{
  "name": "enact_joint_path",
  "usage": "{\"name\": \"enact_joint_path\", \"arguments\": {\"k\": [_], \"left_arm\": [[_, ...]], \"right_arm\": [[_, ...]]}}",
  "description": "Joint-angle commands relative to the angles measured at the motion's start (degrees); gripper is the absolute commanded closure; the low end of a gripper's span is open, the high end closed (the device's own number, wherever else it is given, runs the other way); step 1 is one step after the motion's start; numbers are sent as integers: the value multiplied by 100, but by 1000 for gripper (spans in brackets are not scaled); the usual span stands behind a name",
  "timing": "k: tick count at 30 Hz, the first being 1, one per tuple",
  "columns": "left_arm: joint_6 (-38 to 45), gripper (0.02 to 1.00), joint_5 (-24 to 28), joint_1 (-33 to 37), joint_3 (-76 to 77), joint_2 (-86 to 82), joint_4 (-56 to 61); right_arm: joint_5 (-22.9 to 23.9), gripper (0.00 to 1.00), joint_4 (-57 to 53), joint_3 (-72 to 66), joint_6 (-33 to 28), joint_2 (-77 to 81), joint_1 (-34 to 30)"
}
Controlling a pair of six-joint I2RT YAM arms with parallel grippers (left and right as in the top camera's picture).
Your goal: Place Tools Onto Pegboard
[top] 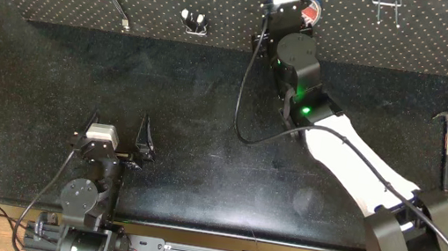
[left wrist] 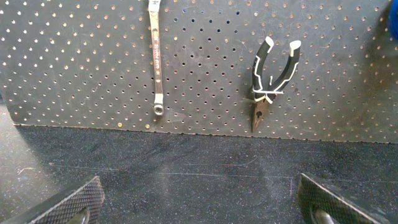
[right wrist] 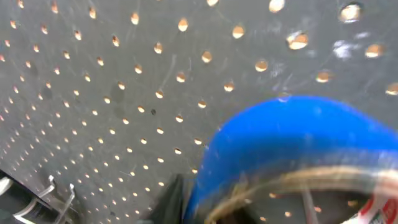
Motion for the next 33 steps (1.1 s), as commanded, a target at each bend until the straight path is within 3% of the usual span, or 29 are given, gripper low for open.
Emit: {"name": "enact_joint_path", "arguments": {"k": [1,4,8,9,10,11,12,13,14,15,18,22,24,27,33], "left_arm": [[96,20,17,-22,-9,-44,-46],[96,23,17,-22,-9,-44,-46],[94,23,17,-22,-9,-44,-46],[94,23,17,-22,-9,-44,-46],[94,23,17,-22,-9,-44,-46],[94,23,17,-22,-9,-44,-46],[94,23,17,-22,-9,-44,-46],[96,23,17,-22,-9,-44,-46],[94,23,17,-22,-9,-44,-46],[94,23,17,-22,-9,-44,-46],[94,23,17,-22,-9,-44,-46],[94,23,17,-22,-9,-44,-46],[94,23,20,-22,-9,-44,-46],[94,23,17,-22,-9,-44,-46],[94,23,17,-22,-9,-44,-46]], "right_arm": [[-52,601,-170,42,-59,-48,105],[-96,581,-1134,42,-31,-487,136],[-94,544,-3751,42,-17,-1462,101],[-92,349,-4898,42,120,-1805,-46],[-92,91,-5958,42,605,-2011,-352],[-96,25,-6765,42,1080,-2096,-688],[-144,25,-7654,42,1554,-2127,-1158],[-431,25,-8415,42,1593,-2127,-1751],[-507,25,-8784,42,1521,-2124,-2133],[-503,25,-9211,37,1067,-2103,-2741],[-511,25,-8994,-57,-133,-1814,-4380],[-1158,25,-8452,-57,-1617,-1088,-5908],[-1165,25,-8266,-57,-2065,-785,-6293],[-1563,25,-7973,-55,-2973,-380,-6544],[-1552,25,-7580,-55,-3504,61,-6544]]}}
